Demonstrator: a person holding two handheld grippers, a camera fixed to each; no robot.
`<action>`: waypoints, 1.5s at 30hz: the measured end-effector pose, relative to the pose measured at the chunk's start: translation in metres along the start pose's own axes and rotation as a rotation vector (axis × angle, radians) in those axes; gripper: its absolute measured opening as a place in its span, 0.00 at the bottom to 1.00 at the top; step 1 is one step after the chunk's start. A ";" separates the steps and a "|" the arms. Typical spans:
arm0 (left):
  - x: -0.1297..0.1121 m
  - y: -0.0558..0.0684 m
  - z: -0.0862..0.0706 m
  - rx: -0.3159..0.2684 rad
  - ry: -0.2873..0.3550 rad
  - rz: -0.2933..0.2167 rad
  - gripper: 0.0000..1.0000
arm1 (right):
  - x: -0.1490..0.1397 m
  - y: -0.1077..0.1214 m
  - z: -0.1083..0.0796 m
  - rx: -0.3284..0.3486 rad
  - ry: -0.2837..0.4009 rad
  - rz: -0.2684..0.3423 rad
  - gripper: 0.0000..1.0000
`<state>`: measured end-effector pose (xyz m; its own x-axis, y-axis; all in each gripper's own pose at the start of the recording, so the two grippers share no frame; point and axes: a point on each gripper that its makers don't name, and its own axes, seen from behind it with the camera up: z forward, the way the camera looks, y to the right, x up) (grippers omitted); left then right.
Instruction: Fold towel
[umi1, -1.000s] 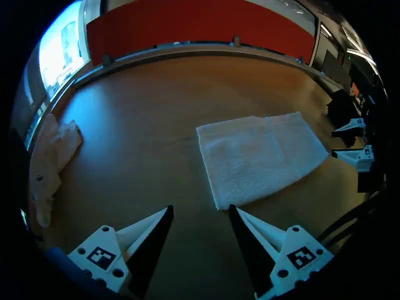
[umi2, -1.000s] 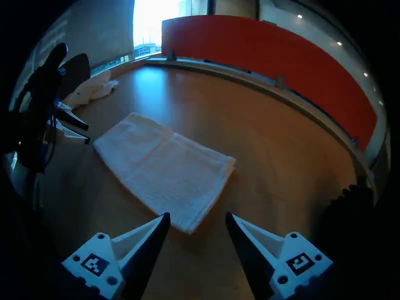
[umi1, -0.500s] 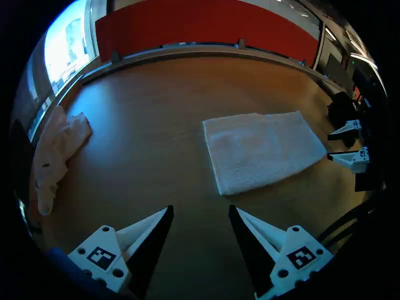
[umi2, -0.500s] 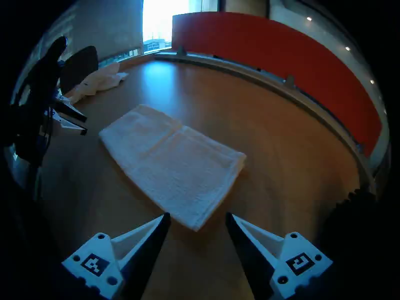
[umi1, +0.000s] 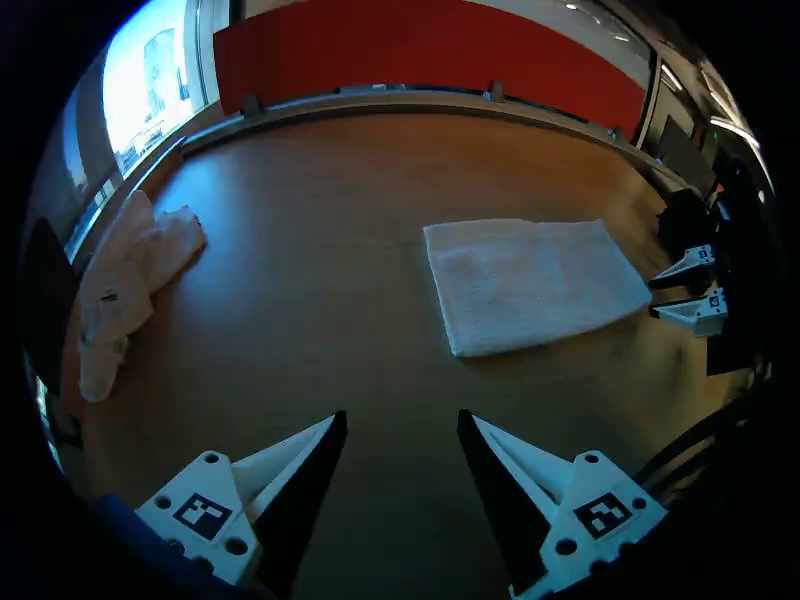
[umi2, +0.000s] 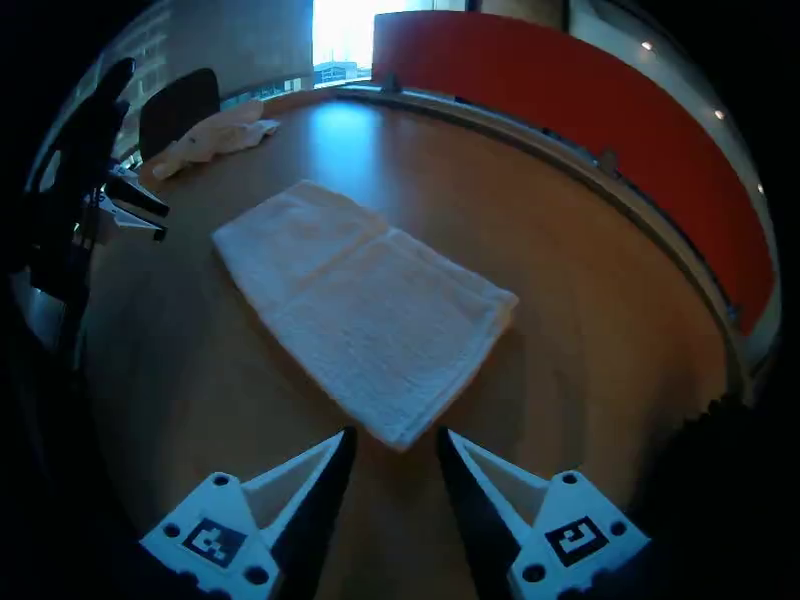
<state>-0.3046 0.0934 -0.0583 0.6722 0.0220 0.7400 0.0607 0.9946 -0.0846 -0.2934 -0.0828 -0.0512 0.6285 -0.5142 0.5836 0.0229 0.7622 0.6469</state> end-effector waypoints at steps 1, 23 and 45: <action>-0.001 0.000 -0.001 0.000 0.000 0.001 0.81 | -0.001 -0.001 0.000 0.007 -0.004 0.000 0.52; -0.003 -0.004 -0.007 0.002 0.007 0.001 0.81 | 0.004 0.001 -0.001 0.011 0.011 -0.003 0.05; 0.007 0.001 -0.011 -0.005 0.020 -0.002 0.81 | 0.079 0.024 -0.073 -0.082 0.136 -0.102 0.05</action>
<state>-0.2919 0.0935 -0.0606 0.6865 0.0180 0.7270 0.0653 0.9941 -0.0863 -0.1867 -0.0764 -0.0251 0.7188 -0.5368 0.4418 0.1515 0.7411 0.6541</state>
